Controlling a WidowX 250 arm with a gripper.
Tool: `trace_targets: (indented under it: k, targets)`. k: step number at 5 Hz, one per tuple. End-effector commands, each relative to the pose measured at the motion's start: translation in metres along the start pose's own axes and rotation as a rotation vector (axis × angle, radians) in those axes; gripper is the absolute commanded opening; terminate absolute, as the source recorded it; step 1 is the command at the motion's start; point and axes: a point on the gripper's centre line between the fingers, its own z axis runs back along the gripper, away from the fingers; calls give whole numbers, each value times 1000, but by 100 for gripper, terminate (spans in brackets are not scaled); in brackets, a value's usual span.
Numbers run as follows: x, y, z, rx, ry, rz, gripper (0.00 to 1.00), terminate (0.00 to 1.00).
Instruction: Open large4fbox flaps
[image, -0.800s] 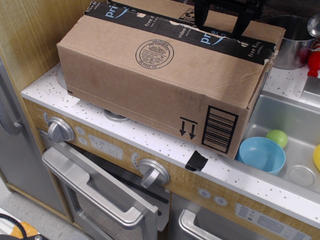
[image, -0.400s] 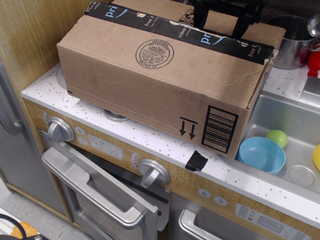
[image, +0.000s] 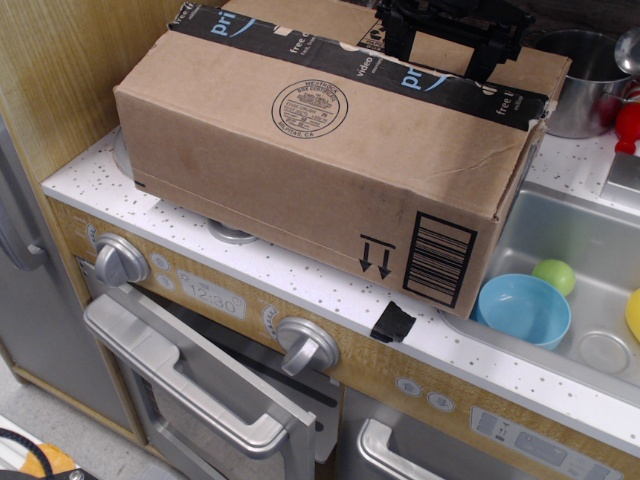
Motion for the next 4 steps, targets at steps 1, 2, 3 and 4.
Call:
trace_targets:
  k: [1, 2, 3, 4]
  targets:
    - [-14, -5, 30, -3, 20, 16, 100, 0]
    - [-20, -5, 43, 15, 55, 21, 100, 0]
    - [-24, -2, 59, 50, 76, 22, 100, 0]
    - [-25, -1, 70, 69, 94, 26, 100, 0]
